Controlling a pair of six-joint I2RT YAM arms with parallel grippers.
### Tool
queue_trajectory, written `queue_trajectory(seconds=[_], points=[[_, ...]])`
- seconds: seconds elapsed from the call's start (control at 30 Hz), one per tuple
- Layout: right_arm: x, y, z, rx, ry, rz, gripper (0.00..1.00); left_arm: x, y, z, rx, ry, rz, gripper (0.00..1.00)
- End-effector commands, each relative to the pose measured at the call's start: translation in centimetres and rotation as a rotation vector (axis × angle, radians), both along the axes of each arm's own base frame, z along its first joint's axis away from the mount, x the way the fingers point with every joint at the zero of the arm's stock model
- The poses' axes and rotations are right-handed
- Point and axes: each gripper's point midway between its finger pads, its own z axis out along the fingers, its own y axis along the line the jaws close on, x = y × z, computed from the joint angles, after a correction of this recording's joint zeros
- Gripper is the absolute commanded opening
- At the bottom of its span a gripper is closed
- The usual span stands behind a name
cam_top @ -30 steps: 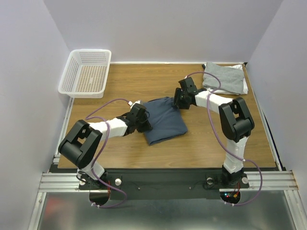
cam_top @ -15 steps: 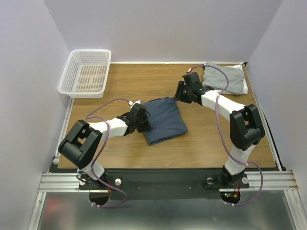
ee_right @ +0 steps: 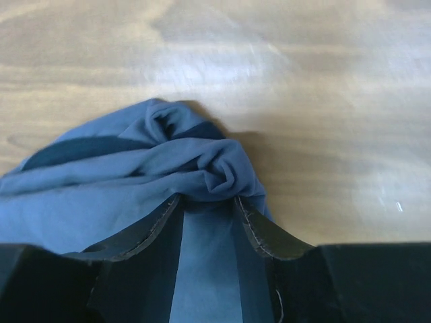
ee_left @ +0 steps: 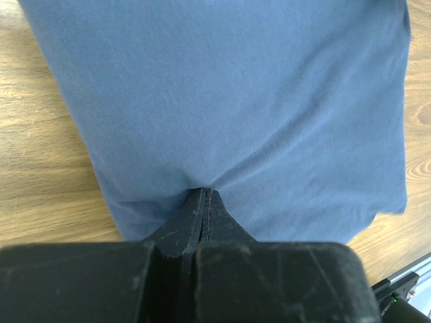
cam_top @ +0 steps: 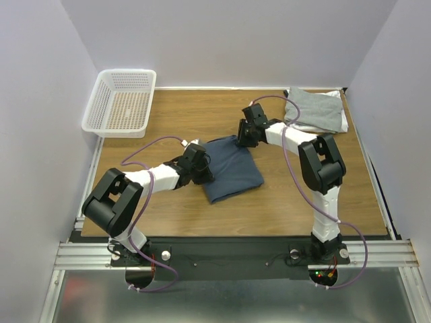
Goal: Fold and stack the tank tops
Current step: Fold the tank top
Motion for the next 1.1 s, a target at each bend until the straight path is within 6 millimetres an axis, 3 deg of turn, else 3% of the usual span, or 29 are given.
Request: queue_trajectory(seconds=[0.0,0.1,0.13,0.2,0.27,0.3,0.33,0.4,0.43,0.47,0.53,0.57,0.7,0.93,1.07], points=[[3.1,0.9,2.1,0.016,-0.073,0.008,0.42,0.8,-1.0,1.9,-0.021,-0.048,-0.034,0.04],[3.8,1.3,2.2,0.018,-0.075,0.017,0.45,1.3,-1.4,3.2,-0.035,-0.085,-0.053,0.1],[4.0,1.2,2.6,0.014,-0.084,0.017,0.51,1.6,-1.5,3.7,-0.037,-0.101,-0.054,0.12],[4.1,1.0,4.7,0.011,-0.118,0.013,0.63,3.0,-1.6,5.6,-0.031,-0.154,-0.042,0.19],[3.9,0.0,6.5,-0.015,-0.148,-0.012,0.7,4.9,-1.4,7.5,-0.03,-0.197,-0.017,0.22],[3.6,-0.4,9.0,-0.008,-0.192,-0.024,0.72,5.6,-1.3,8.0,-0.028,-0.209,-0.008,0.22],[2.7,-1.3,9.2,-0.03,-0.187,-0.041,0.74,6.9,-1.2,8.7,-0.018,-0.229,0.015,0.22],[1.1,-2.2,10.2,-0.021,-0.187,-0.057,0.74,8.9,-0.3,8.9,0.003,-0.244,0.037,0.22],[-0.2,-2.4,12.9,0.03,-0.221,-0.071,0.66,9.7,-0.1,8.9,0.011,-0.248,0.042,0.22],[-2.5,-2.7,10.7,0.028,-0.16,-0.059,0.61,11.3,0.0,8.6,0.046,-0.251,0.061,0.22],[-4.8,-2.9,10.4,0.052,-0.139,-0.075,0.44,12.9,-0.2,8.2,0.076,-0.262,0.025,0.22],[-7.5,-3.0,9.4,0.054,-0.11,-0.061,0.4,14.0,-0.8,7.5,0.087,-0.234,-0.001,0.21],[-12.2,-3.2,6.8,0.095,-0.06,-0.072,0.36,16.2,-1.7,6.7,0.131,-0.245,-0.031,0.19],[-15.7,-4.2,1.7,0.103,0.04,-0.096,0.33,16.5,-1.7,3.6,0.187,-0.192,-0.06,0.17],[-14.9,-4.5,0.3,0.068,0.059,-0.115,0.33,15.7,0.1,1.3,0.255,-0.137,0.002,0.13]])
